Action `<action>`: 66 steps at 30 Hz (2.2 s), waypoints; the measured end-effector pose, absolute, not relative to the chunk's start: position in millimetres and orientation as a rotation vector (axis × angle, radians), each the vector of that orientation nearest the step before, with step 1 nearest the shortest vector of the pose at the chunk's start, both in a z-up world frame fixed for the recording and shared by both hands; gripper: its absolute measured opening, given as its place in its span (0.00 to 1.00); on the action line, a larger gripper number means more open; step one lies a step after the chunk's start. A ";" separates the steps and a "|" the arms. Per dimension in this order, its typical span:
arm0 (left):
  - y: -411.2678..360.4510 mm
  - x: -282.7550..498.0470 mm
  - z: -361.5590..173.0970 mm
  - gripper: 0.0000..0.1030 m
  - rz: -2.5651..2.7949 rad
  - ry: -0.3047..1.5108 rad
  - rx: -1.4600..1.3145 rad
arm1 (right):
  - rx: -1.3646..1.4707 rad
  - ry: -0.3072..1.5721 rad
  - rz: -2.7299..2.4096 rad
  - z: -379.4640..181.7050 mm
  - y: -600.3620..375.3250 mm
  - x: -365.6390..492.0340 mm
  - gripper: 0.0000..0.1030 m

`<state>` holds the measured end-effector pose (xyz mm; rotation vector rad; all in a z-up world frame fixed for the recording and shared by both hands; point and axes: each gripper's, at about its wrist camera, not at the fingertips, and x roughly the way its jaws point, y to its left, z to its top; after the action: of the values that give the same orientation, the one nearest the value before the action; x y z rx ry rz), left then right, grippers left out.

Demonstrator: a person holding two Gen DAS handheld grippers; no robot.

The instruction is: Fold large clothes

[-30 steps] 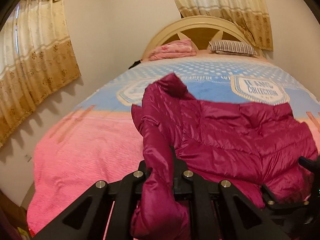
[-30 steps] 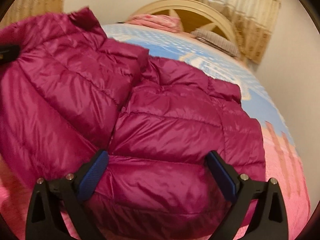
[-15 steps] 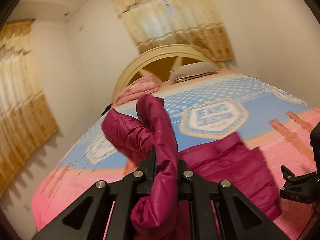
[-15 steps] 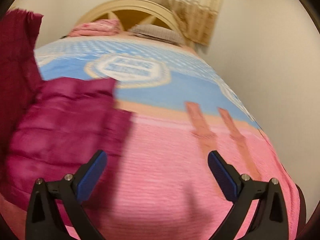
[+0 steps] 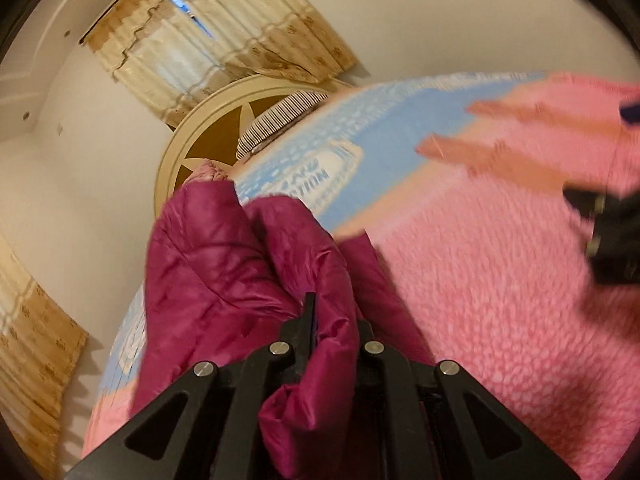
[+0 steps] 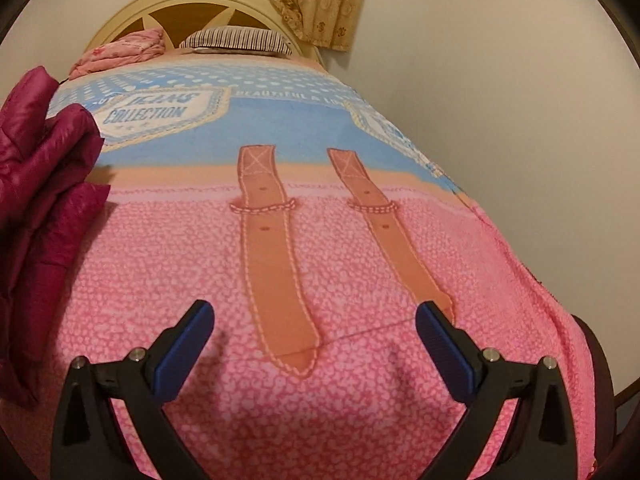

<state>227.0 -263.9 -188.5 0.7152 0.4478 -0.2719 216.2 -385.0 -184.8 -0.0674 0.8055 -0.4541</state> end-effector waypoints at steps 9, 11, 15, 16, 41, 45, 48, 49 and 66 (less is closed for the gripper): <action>-251.5 197.1 -139.0 0.44 -0.316 0.417 0.644 | -0.054 0.818 -0.441 -191.8 -388.2 219.4 0.99; -244.1 185.5 -121.5 0.96 -0.309 0.371 0.609 | -0.054 0.815 -0.444 -190.3 -387.9 219.4 0.99; -232.1 165.6 -94.6 0.98 -0.328 0.276 0.589 | -0.049 0.809 -0.444 -185.7 -387.9 220.4 0.99; -228.4 166.8 -91.1 0.98 -0.314 0.266 0.586 | -0.050 0.808 -0.445 -184.7 -387.3 221.3 0.99; -93.3 380.5 -126.9 0.98 0.246 0.633 0.202 | -0.087 0.738 -0.233 -147.5 -219.0 362.2 0.65; -121.8 385.7 -148.2 0.98 0.222 0.640 0.281 | -0.024 0.761 -0.283 -174.1 -251.6 351.6 0.64; -133.1 386.7 -157.6 0.98 0.215 0.630 0.306 | 0.019 0.782 -0.285 -186.6 -265.1 349.6 0.64; -135.9 387.5 -159.5 0.98 0.221 0.629 0.314 | 0.014 0.782 -0.287 -188.3 -265.1 349.9 0.64; -155.1 399.2 -182.9 0.98 0.237 0.656 0.367 | -0.008 0.799 -0.310 -204.5 -259.7 350.8 0.64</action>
<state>399.2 -155.1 -182.9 0.3665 0.6558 0.2366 350.8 -259.7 -204.5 -0.0080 0.7992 -0.3095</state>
